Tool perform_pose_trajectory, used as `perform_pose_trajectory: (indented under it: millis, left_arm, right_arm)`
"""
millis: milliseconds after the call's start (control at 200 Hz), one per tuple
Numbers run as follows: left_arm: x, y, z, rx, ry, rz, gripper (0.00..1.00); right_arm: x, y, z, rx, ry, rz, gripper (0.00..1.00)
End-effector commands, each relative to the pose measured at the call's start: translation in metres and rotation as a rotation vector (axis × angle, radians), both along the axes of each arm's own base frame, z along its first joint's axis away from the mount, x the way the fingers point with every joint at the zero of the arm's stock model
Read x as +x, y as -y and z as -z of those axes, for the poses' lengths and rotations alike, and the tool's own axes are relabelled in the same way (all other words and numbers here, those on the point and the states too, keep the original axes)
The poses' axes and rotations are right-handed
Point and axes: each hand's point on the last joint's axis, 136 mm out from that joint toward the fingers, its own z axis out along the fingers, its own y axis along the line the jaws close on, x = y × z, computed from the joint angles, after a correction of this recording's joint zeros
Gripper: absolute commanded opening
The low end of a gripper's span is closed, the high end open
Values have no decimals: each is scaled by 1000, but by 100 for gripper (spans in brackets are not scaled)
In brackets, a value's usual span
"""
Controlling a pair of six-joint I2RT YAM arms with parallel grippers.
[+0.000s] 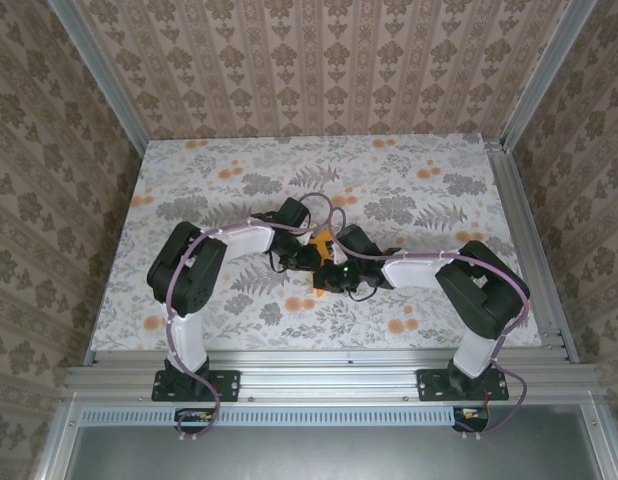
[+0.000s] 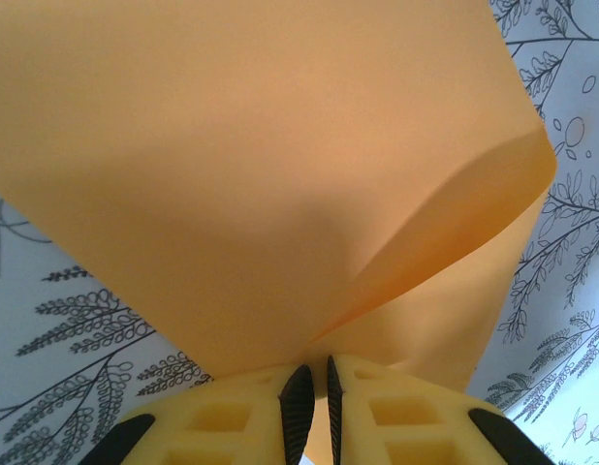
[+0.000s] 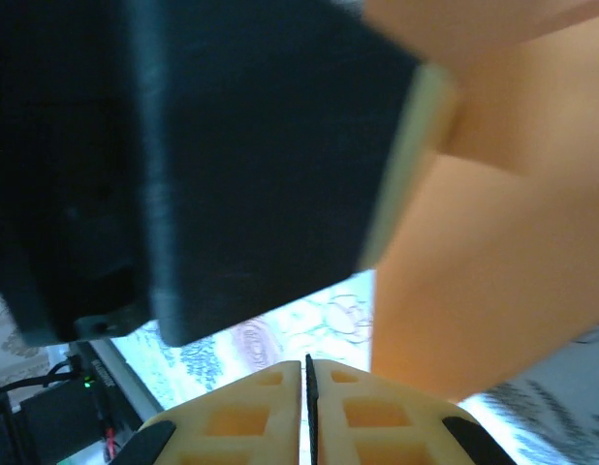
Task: Fold a paper plane with a square sheet of paper (pick it up from the middle)
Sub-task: Third fold the triangle at the center of the table.
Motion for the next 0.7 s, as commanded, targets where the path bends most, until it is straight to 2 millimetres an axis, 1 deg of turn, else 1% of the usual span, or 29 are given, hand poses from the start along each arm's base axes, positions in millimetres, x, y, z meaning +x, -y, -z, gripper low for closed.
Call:
perform_pose_trajectory:
  millis: [0, 125, 225, 285, 420, 530, 640, 695]
  left_arm:
    - [-24, -54, 77, 294, -65, 1, 20]
    - [-25, -56, 78, 302, -64, 3, 20]
    - [-26, -56, 79, 301, -69, 8, 20]
    - [-26, -56, 79, 301, -71, 8, 20]
    - [-26, -57, 79, 304, -71, 13, 20]
    - [-25, -58, 77, 301, -69, 12, 20]
    - [-25, -56, 76, 296, -70, 16, 20]
    - [-25, -55, 76, 291, -71, 17, 19]
  right_arm:
    - [-4, -8, 5, 25, -32, 9, 14]
    - [-9, -3, 16, 10, -47, 17, 13]
    - [-10, -2, 17, 13, -44, 18, 13]
    - [-11, -2, 16, 24, -41, 21, 13]
    - [-8, -2, 0, 52, -4, 28, 14]
    - [-3, 9, -9, 62, 18, 60, 14]
    - [6, 22, -9, 59, 18, 106, 14]
    - [11, 24, -7, 60, 16, 117, 14]
